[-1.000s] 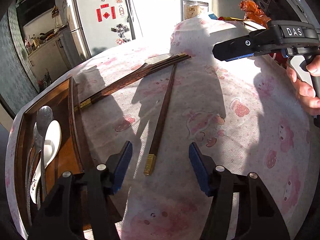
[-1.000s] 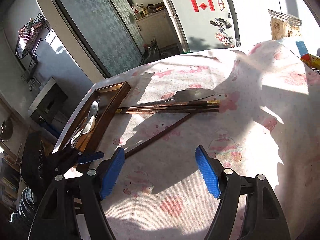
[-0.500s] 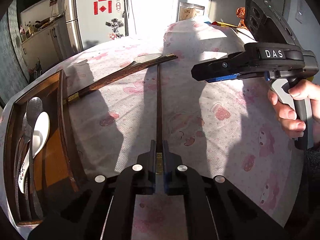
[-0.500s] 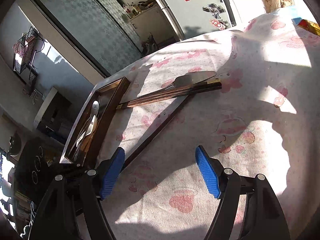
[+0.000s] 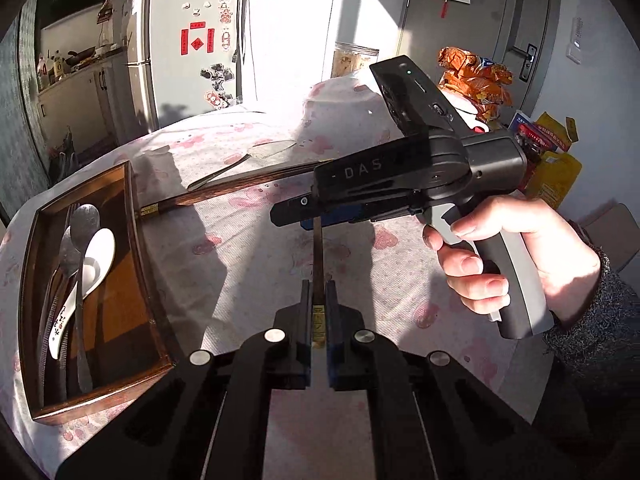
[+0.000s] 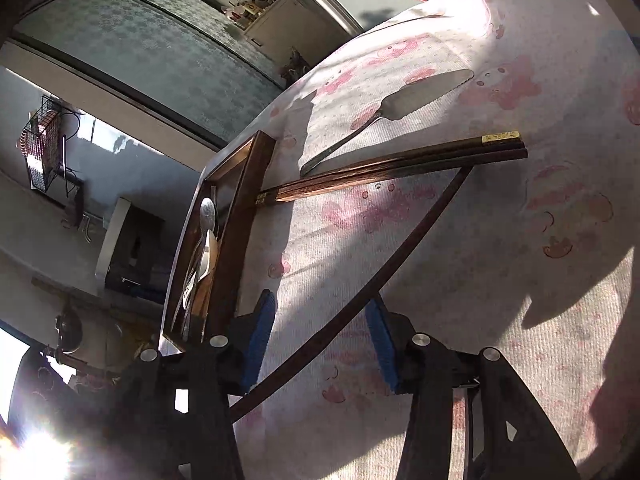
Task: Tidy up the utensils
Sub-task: 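Close the right tool on a dark gold-tipped chopstick and lift it, then lower the chopstick upright into the tray and open the right tool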
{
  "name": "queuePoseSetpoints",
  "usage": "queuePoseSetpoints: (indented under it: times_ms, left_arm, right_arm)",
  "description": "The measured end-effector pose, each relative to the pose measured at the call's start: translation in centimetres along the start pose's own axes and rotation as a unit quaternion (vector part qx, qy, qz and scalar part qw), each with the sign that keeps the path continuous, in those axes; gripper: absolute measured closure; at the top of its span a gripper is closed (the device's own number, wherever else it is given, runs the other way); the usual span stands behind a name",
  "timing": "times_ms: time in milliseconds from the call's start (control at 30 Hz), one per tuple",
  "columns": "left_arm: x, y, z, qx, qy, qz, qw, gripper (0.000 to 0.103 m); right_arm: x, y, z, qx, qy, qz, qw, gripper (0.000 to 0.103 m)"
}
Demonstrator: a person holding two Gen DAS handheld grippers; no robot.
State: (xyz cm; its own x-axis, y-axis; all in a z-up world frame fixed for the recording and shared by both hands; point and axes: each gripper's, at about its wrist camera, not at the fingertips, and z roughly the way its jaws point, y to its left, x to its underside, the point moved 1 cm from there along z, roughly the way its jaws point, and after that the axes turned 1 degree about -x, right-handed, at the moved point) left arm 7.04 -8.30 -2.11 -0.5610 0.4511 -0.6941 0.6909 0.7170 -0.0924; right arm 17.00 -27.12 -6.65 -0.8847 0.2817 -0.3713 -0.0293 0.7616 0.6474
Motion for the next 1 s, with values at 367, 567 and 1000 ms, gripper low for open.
queuePoseSetpoints:
  times_ms: [367, 567, 1000]
  left_arm:
    - [2.1, 0.2, -2.3, 0.014, -0.007, 0.015, 0.9998, 0.096]
    - [2.6, 2.0, -4.4, 0.004, -0.019, 0.003, 0.9998, 0.096]
    - [5.2, 5.2, -4.7, -0.023, 0.006, 0.0, 0.9997, 0.096]
  right_arm:
    - [1.7, 4.2, -2.5, 0.048, -0.025, -0.046, 0.997, 0.081]
    - [1.2, 7.5, -1.1, 0.056, -0.012, -0.072, 0.996, 0.081]
    - [1.9, 9.6, 4.0, 0.048, 0.027, -0.076, 0.996, 0.082]
